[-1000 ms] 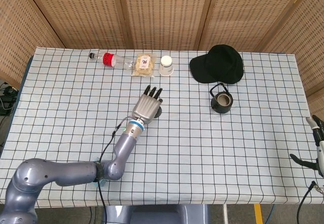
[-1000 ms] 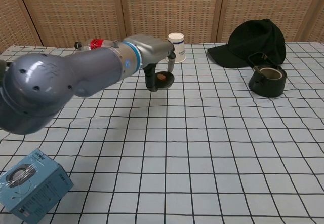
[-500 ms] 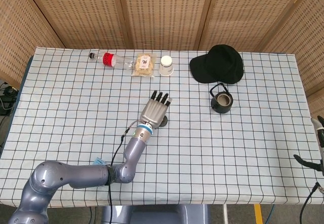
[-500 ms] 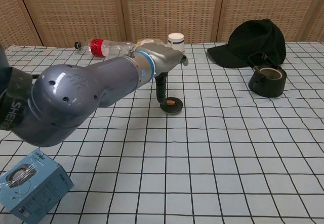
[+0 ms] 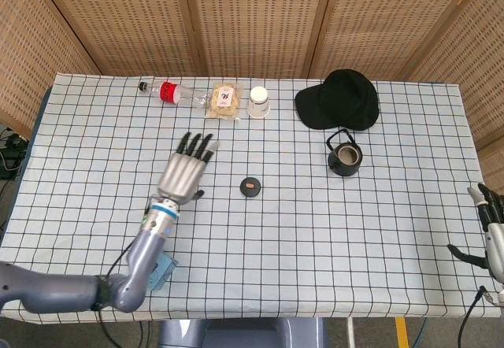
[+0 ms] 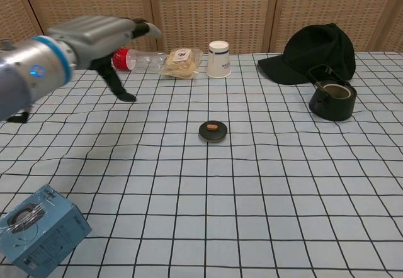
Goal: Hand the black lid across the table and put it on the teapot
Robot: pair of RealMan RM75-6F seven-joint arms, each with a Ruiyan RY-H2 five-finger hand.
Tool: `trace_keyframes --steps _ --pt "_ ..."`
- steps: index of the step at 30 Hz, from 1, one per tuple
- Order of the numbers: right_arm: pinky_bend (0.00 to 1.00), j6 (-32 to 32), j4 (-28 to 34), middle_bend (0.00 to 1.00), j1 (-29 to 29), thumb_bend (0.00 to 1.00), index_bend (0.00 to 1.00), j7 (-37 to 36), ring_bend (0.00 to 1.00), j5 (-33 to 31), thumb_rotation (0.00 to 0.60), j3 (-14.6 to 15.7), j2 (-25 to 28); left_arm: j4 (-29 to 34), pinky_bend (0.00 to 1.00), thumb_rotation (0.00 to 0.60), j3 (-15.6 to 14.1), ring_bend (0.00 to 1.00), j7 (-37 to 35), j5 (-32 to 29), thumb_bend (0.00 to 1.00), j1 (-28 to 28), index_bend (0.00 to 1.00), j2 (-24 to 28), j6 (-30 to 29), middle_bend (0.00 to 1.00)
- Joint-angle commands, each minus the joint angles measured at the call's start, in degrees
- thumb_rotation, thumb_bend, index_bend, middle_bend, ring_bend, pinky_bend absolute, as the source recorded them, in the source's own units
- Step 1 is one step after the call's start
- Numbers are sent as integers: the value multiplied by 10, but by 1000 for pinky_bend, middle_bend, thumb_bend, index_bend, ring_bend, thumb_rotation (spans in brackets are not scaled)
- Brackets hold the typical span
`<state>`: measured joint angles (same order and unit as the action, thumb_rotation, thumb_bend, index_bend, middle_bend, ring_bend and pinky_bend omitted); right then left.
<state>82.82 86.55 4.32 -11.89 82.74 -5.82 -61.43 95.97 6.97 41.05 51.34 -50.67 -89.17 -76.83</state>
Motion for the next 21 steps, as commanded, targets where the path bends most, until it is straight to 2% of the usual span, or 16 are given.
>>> trace_keyframes --steps 1,4,12,16,21 --pt "0 -2 9 0 4 133 31 29 0 6 600 5 -9 58 0 600 -87 0 -115 87 92 128 0 99 -108 0" --pt "0 -4 13 0 7 134 31 55 0 9 600 8 -17 45 0 600 -124 0 -166 128 92 188 0 133 -149 0" --pt "0 -16 18 0 14 133 31 93 0 15 600 15 -33 27 0 600 -174 0 -278 185 92 309 0 183 -206 0" --pt "0 -13 23 0 16 133 31 103 0 18 600 16 -38 17 0 600 -184 0 -304 208 92 336 0 196 -205 0" --pt "0 -10 55 0 27 133 38 123 0 33 600 11 -49 14 0 600 -169 0 -336 232 93 351 0 211 -200 0"
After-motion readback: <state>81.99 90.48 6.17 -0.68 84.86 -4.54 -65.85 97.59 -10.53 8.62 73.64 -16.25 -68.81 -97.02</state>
